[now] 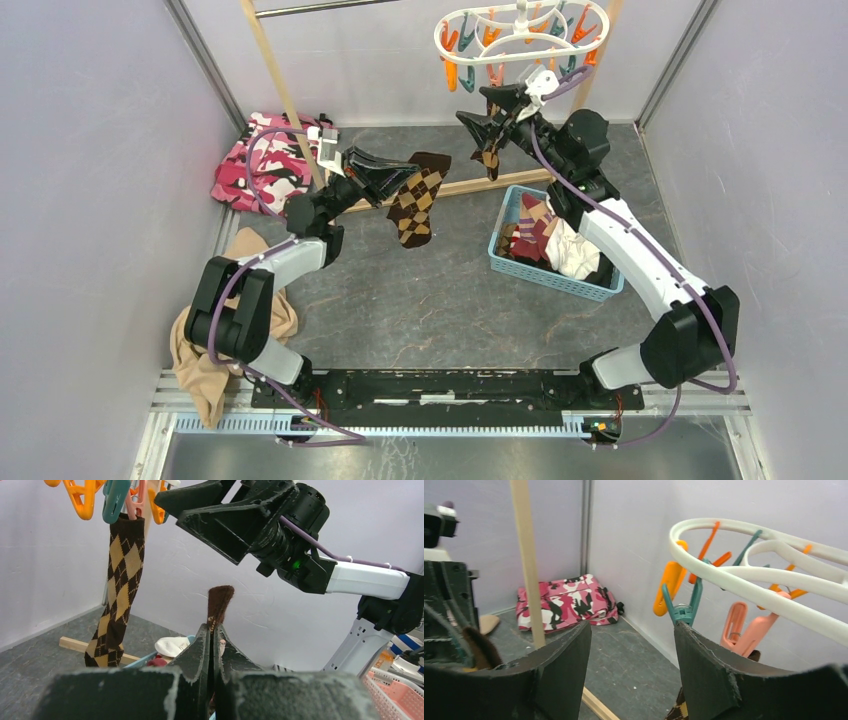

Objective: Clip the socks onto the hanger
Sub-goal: Open the clamp at the hanger.

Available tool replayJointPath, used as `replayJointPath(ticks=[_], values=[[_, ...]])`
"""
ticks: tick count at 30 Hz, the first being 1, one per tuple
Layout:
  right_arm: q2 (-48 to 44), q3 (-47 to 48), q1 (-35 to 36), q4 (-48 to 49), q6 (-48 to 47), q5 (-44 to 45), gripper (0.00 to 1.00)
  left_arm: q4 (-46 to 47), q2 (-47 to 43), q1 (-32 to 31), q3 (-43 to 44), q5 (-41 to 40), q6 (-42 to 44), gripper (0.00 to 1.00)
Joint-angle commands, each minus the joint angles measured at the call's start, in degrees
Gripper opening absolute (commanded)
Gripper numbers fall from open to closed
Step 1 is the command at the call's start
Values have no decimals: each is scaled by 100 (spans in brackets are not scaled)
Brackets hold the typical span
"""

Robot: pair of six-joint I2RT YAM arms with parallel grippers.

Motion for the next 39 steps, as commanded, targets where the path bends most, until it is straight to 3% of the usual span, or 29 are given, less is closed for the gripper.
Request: replayJointPath(ticks=[1,21,39], values=[[150,309,43,332,-207,584,67,1349,41,62,72,193,173,2],[926,906,149,844,-63,1027,63,1350,181,162,238,381,121,2],[1172,1071,147,1023,-397,675,64,1343,268,180,339,496,-1,2]])
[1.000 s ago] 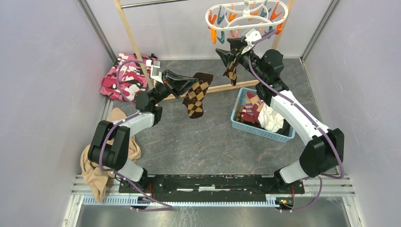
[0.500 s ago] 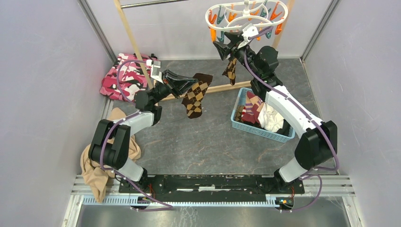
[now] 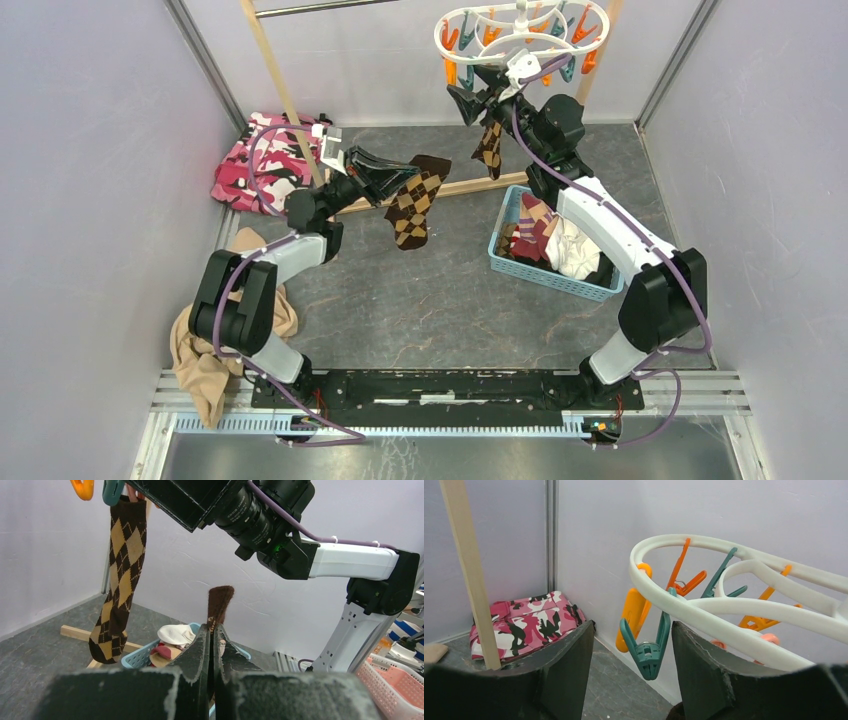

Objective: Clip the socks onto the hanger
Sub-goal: Open the clamp at the hanger.

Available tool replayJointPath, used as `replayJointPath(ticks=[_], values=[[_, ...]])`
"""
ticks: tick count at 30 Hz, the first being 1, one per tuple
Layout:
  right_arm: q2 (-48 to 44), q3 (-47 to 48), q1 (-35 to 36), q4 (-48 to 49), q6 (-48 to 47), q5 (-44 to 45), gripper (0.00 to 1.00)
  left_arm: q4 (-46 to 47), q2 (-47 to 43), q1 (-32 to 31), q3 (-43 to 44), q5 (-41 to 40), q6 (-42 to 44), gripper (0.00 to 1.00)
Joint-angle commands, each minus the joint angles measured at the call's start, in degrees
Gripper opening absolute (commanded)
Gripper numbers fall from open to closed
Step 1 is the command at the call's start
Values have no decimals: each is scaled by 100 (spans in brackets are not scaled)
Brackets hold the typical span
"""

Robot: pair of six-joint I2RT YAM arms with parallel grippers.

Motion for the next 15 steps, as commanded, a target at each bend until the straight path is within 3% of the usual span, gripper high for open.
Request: replayJointPath(ticks=[1,15], values=[[13,241,27,395,-137,-121,64,1348,48,34,235,102,0,2],[48,275,15,428,-192,-64,53,1349,49,35,281,127,-49,2]])
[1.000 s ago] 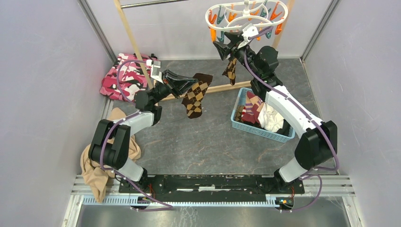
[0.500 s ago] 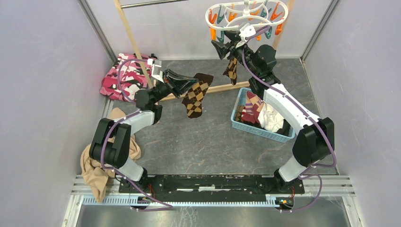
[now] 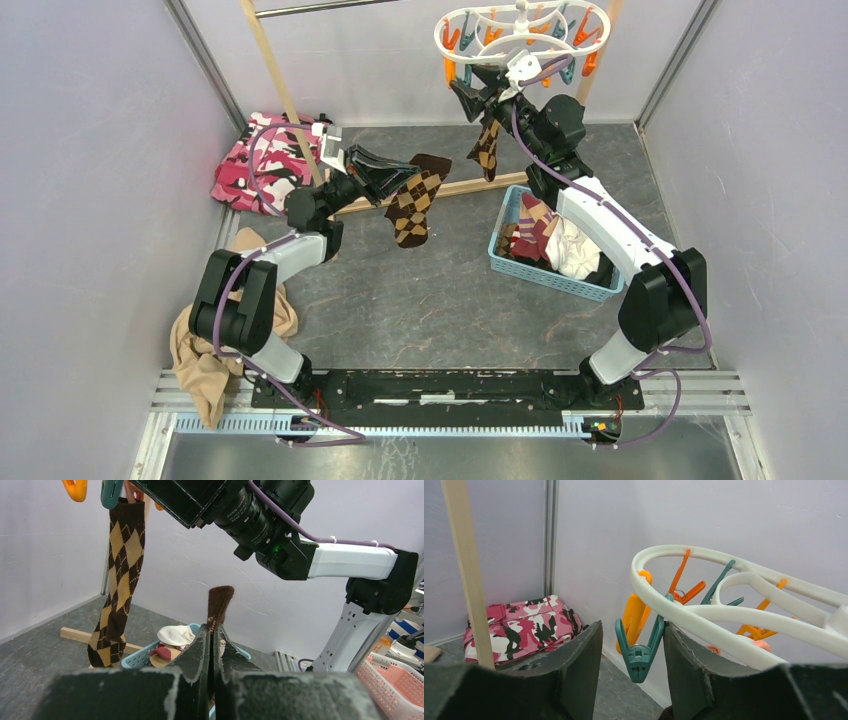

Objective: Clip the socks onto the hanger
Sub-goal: Open the clamp at the hanger.

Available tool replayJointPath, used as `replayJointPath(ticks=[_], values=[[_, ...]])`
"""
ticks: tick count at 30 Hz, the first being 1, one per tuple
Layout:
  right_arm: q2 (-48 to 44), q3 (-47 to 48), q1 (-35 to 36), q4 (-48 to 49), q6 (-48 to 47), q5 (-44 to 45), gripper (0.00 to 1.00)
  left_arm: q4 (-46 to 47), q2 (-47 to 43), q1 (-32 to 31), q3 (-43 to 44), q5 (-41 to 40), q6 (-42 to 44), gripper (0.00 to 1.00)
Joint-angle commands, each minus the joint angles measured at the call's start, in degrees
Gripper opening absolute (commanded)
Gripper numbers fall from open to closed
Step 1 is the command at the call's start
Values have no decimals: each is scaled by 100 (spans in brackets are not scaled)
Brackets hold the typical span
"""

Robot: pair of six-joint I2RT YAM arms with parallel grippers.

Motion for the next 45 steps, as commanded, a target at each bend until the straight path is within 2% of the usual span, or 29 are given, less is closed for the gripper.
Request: replayJointPath(ticks=[1,13,18,33,45], values=[[38,271,9,262,-61,25,52,1352,9,36,218,88,-53,2],[-15,227,13,264,13,52,20,1355,61,34,296,59,-76,2],[-59,249,-13,215,351,4,12,1021,406,52,837,100,-97,2],[-228,218,-41,-36,864,-171,9,-451,1797,60,2787,333,60,2],[-235,200,-118,63,1097,-285,9,-1721,2162,-1,3529,121,154,2]])
